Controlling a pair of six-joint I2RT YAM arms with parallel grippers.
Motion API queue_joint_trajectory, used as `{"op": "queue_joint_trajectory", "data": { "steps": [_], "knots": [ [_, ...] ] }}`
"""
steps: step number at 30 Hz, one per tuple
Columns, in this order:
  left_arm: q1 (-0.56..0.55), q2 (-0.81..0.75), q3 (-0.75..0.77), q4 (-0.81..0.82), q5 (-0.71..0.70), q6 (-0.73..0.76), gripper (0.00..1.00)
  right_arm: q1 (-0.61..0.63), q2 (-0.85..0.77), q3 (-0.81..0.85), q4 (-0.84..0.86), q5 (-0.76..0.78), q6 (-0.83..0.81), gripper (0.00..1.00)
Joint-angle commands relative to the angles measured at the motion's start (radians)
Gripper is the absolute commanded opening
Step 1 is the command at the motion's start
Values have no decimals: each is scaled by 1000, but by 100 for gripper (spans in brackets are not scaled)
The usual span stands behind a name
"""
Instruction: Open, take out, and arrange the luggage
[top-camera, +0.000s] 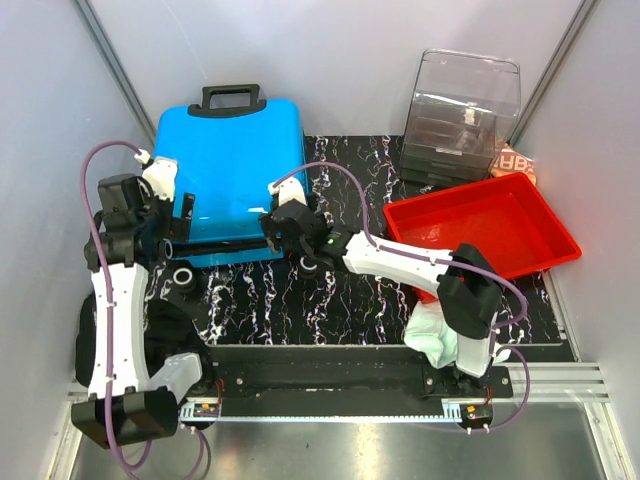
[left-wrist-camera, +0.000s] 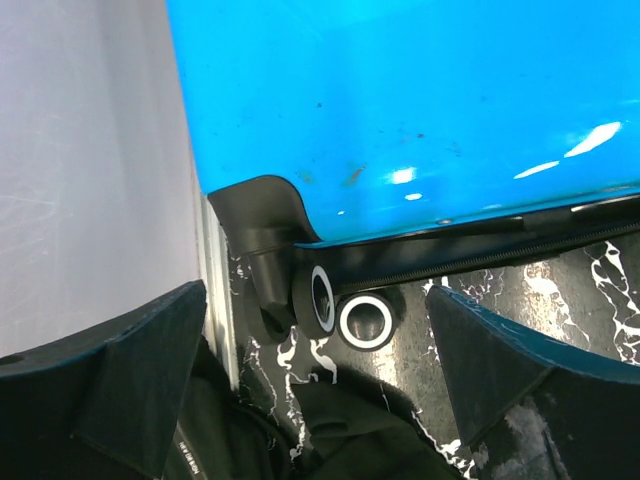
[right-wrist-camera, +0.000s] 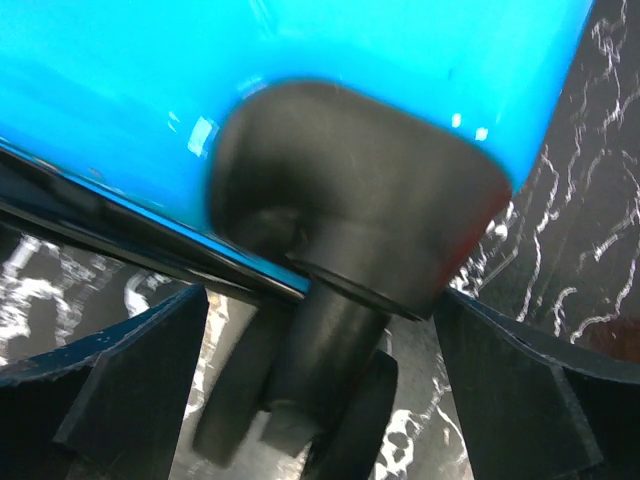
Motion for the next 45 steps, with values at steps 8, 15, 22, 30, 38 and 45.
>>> {"op": "queue_joint_trajectory", "data": {
  "steps": [8, 15, 22, 30, 38, 45],
  "knots": [
    [68, 1, 3, 73, 130, 24, 99, -114, -109, -64, 15, -57, -44, 14],
    [68, -36, 2, 33, 203, 81, 99, -263, -215, -182, 9, -224, -83, 0],
    [68, -79, -28, 27, 173, 112, 99, -455, -325, -262, -38, -294, -135, 0],
    [66, -122, -98, 51, 211, 92, 99, -633, -356, -210, -78, -337, -208, 14],
    [68, -131, -256, 180, 240, 43, 99, -560, -407, -129, -153, -302, -247, 67],
    [68, 103, -189, 270, 204, -158, 88, -282, -451, -34, -133, 163, -327, 92]
  ]
}}
